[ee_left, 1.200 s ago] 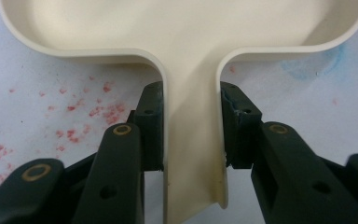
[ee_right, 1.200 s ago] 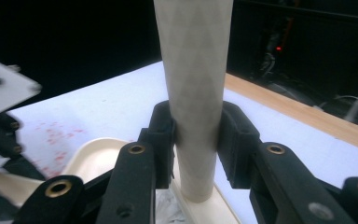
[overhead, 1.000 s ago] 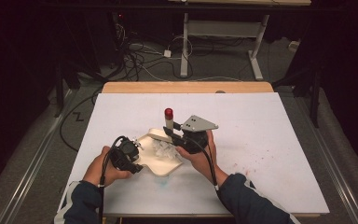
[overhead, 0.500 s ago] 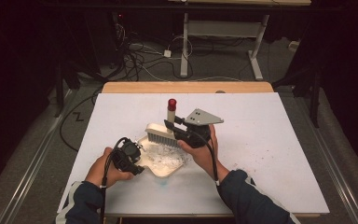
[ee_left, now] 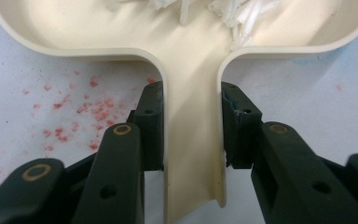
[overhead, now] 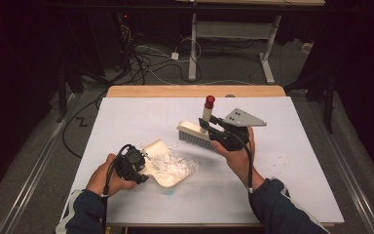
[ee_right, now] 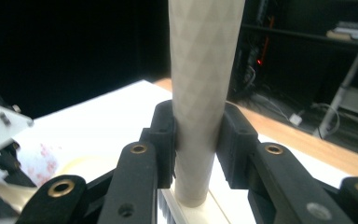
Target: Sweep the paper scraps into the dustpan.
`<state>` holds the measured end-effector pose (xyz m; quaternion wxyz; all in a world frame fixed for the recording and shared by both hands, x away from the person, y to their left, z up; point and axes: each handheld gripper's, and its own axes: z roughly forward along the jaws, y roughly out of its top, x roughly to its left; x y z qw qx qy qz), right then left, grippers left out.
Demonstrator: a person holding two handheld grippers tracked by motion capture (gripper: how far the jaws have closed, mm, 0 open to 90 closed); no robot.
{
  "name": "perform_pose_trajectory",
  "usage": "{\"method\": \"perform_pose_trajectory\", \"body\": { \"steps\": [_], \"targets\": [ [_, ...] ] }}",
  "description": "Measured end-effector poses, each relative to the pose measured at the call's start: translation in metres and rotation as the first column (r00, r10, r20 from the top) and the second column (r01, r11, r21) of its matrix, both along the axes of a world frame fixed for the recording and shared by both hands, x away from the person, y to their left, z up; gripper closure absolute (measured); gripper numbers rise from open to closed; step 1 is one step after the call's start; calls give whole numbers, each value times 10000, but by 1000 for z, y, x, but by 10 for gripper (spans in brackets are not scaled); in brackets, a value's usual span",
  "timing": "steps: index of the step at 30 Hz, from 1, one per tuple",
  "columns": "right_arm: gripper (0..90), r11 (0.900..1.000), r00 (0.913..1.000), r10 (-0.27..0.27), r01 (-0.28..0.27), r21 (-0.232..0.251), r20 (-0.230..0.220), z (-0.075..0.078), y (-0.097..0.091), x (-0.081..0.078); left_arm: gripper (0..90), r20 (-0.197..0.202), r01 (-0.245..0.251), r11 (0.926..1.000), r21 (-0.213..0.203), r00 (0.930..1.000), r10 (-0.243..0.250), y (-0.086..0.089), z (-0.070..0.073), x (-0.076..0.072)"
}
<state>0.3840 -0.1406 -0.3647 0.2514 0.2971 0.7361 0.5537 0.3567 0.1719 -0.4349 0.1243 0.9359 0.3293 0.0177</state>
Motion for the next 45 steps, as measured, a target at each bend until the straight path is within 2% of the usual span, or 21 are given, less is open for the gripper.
{"method": "perform_pose_trajectory", "body": {
  "steps": [1, 6, 7, 13, 14, 16, 17, 20, 24, 25, 29, 30, 33, 38, 40, 45],
  "targets": [
    [708, 9999, 9998, -144, 143, -50, -101, -1, -12, -2, 633, -20, 41, 10000, 57, 10000, -41, 2, 1, -1],
    [708, 9988, 9992, -329, 321, -370, -220, -1, -34, -12, 634, -126, 226, 9995, 239, 9997, -223, 3, 0, -4],
    [708, 9986, 9991, -331, 320, -410, -253, 1, -46, -19, 634, -143, 241, 9994, 249, 9996, -238, 3, 0, -5],
    [709, 9966, 9988, -316, 288, -767, -365, 3, -68, -37, 634, -200, 372, 9983, 451, 9991, -363, 0, -2, -6],
    [709, 9957, 9980, -243, 189, -911, -587, 0, -72, -41, 634, -192, 397, 9981, 463, 9991, -389, 0, -2, -5],
    [708, 9950, 9973, -241, 173, -980, -689, -2, -72, -42, 634, -212, 404, 9981, 470, 9990, -395, -1, -2, -5],
    [709, 9930, 9967, -206, 113, -1177, -781, -7, -70, -44, 634, -208, 425, 9977, 525, 9989, -415, -2, -2, -5],
    [708, 9908, 9963, -151, 35, -1354, -849, -11, -63, -43, 634, -216, 449, 9977, 514, 9988, -439, -4, -2, -4],
    [708, 9895, 9965, 153, -269, -1422, -820, -18, -41, -45, 634, -208, 471, 9976, 516, 9987, -461, -5, -2, -3],
    [708, 9895, 9965, 153, -269, -1422, -820, -18, -41, -45, 634, -217, 448, 9978, 480, 9988, -438, -6, -2, -3],
    [709, 9854, 9915, 931, -1047, -1343, -904, -18, -11, -53, 633, -206, 394, 9983, 426, 9990, -385, -8, -3, -3],
    [709, 9854, 9915, 931, -1047, -1343, -904, -18, -11, -53, 633, -206, 394, 9983, 426, 9990, -385, -8, -3, -3],
    [707, 9779, 9896, 1268, -1362, -1587, -677, -21, 14, -57, 633, -196, 378, 9985, 395, 9991, -370, -9, -3, -4],
    [709, 9769, 9854, 1576, -1651, -1357, -647, -18, 26, -59, 633, -195, 348, 9987, 365, 9992, -341, -9, -4, -4],
    [709, 9776, 9860, 1601, -1649, -1309, -470, -14, 29, -59, 633, -210, 330, 9990, 314, 9993, -324, -8, -4, -4],
    [709, 9818, 9875, 1538, -1567, -1076, -342, -7, 25, -55, 633, -213, 293, 9992, 270, 9994, -287, -8, -4, -4]
  ]
}}
